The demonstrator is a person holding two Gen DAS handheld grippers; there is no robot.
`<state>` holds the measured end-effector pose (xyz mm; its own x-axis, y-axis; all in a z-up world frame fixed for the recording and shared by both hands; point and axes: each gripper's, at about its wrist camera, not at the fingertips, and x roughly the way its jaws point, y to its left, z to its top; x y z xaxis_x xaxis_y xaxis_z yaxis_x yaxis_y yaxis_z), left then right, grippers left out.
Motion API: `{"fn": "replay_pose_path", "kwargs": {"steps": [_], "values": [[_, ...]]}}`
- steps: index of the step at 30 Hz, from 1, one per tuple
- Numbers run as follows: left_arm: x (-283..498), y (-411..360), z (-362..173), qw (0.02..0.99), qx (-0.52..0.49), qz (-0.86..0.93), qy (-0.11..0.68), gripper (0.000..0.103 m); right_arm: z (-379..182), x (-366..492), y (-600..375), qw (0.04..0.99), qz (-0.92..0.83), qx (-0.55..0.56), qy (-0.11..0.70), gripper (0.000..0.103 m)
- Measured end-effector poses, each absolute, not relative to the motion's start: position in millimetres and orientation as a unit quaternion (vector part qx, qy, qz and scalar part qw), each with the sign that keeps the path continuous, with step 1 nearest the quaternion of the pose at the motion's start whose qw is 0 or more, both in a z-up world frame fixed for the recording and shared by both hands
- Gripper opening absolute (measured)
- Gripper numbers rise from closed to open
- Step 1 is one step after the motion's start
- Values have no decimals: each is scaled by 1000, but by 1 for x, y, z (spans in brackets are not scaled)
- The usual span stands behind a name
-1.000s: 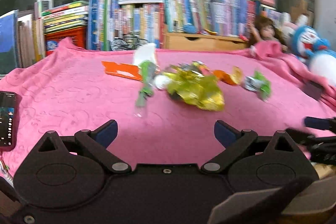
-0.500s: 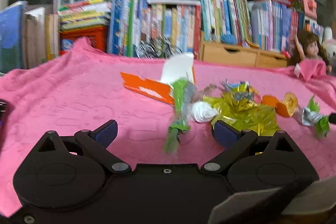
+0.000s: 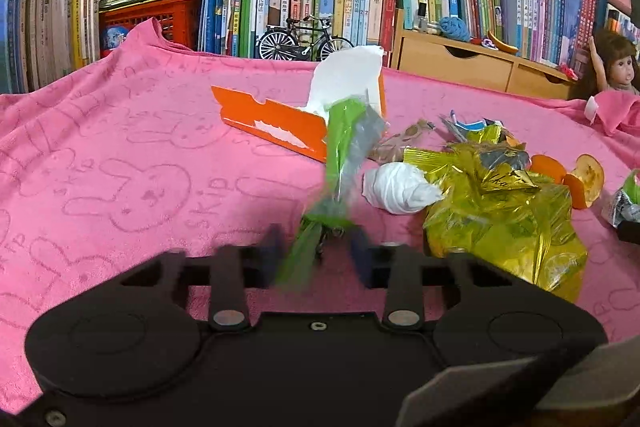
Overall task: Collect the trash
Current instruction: 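Grasp the green wrapper with the left gripper while the right gripper grasps the green-white candy wrapper, then carry both wrappers down into the black bin and open both grippers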
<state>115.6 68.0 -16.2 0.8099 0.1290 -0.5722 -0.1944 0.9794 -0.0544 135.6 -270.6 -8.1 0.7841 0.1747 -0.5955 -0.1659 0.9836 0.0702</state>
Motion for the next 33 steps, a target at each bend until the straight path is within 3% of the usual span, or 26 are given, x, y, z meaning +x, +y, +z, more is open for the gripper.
{"fn": "replay_pose_path", "kwargs": {"steps": [4, 33], "values": [[106, 67, -14, 951, -52, 91, 291, 14, -4, 123, -268, 948, 91, -3, 305, 37], [-40, 36, 25, 967, -54, 36, 245, 14, 27, -19, -227, 958, 195, 7, 209, 36]]}}
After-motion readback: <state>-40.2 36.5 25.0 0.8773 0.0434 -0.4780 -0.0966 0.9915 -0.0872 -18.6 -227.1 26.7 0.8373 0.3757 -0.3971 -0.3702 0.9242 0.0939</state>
